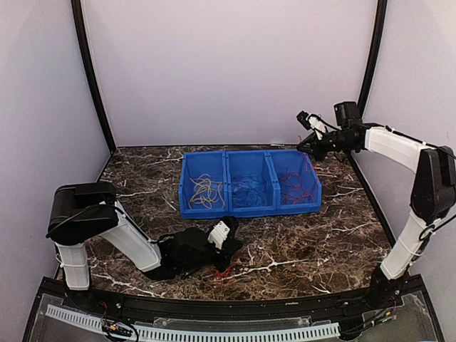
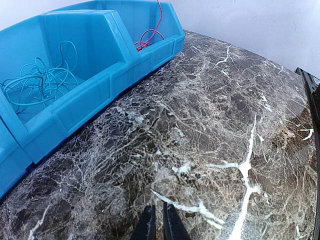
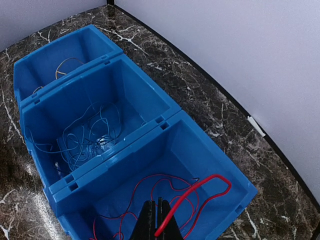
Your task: Untangle the cables
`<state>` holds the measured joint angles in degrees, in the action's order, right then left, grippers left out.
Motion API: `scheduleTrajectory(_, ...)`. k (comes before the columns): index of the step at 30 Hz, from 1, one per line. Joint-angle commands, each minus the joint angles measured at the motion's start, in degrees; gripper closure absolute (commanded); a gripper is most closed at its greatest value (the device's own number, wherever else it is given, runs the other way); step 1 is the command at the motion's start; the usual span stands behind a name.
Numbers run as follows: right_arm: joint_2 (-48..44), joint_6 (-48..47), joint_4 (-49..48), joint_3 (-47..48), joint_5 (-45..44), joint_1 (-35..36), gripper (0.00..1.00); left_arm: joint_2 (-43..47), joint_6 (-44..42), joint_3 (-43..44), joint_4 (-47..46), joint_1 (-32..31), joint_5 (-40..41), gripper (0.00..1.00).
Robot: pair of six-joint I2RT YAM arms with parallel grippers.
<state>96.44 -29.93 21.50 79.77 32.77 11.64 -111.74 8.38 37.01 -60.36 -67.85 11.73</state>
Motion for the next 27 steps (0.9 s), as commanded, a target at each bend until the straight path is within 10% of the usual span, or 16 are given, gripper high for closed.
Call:
scheduleTrajectory(1,4.5,-1.4,5.4,2.5,1.1,0.4,1.0,1.6,0.7,0.1,-1.2,0.2,0.4,0.93)
scheduleTrajectory(7,8.2,-2.4,8.3,2.8,-3.1,3.7,0.98,1.7,0.8,-0.2,-1.8,0.3,0.7,0.93)
scheduleTrajectory(16,8.0,4.2,9.5,6.5,-15.0,4.4,0.55,2.1,0.7,-0.5,-1.9,0.3,0.7,0.91)
scheduleTrajectory(27,-8.3,-1.5,15.2,-0.8,-8.4,8.1,0.51,7.9,2.4,-1.3,-0.8,0.3,0.4,0.8)
